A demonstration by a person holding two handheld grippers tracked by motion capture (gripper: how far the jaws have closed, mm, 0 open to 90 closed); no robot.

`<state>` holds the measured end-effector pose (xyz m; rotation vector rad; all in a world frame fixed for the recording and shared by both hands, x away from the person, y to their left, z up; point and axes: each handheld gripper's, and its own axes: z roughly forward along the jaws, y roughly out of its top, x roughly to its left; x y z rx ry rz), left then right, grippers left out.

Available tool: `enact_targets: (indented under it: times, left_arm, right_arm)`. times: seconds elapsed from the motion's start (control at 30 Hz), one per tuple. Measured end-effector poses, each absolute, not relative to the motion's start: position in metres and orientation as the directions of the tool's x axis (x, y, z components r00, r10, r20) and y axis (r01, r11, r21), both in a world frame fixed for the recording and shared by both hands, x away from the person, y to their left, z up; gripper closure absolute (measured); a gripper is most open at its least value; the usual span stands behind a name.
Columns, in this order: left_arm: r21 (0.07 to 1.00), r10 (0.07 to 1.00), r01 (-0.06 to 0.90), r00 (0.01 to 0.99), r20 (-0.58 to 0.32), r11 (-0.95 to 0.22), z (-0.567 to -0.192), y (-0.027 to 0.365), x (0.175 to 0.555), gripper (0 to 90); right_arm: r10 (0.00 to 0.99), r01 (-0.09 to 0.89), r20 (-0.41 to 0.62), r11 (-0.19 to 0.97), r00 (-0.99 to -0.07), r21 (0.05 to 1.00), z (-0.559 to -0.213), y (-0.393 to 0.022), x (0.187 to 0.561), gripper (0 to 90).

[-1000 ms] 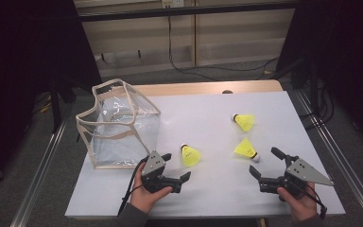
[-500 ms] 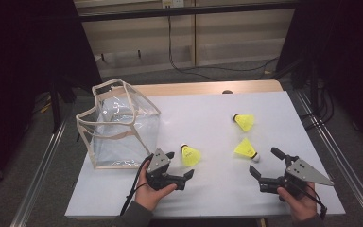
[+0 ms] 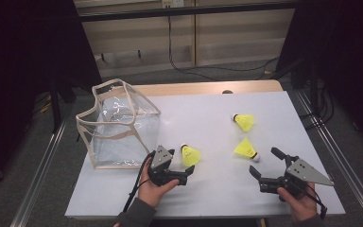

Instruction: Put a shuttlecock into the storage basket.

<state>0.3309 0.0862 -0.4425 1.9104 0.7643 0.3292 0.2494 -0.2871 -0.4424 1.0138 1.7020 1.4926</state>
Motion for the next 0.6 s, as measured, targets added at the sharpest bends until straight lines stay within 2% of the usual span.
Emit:
enact_targets:
  times: [0.6]
  left_arm:
    - [0.875, 0.69, 0.39, 0.718, -0.093, -0.288, -0.4447, 0.0816, 0.3408, 8.7]
  right_arm:
    - [0.872, 0.132, 0.02, 0.051, -0.49, 0.99, -0.4424, -0.2873, 0.2493, 1.1]
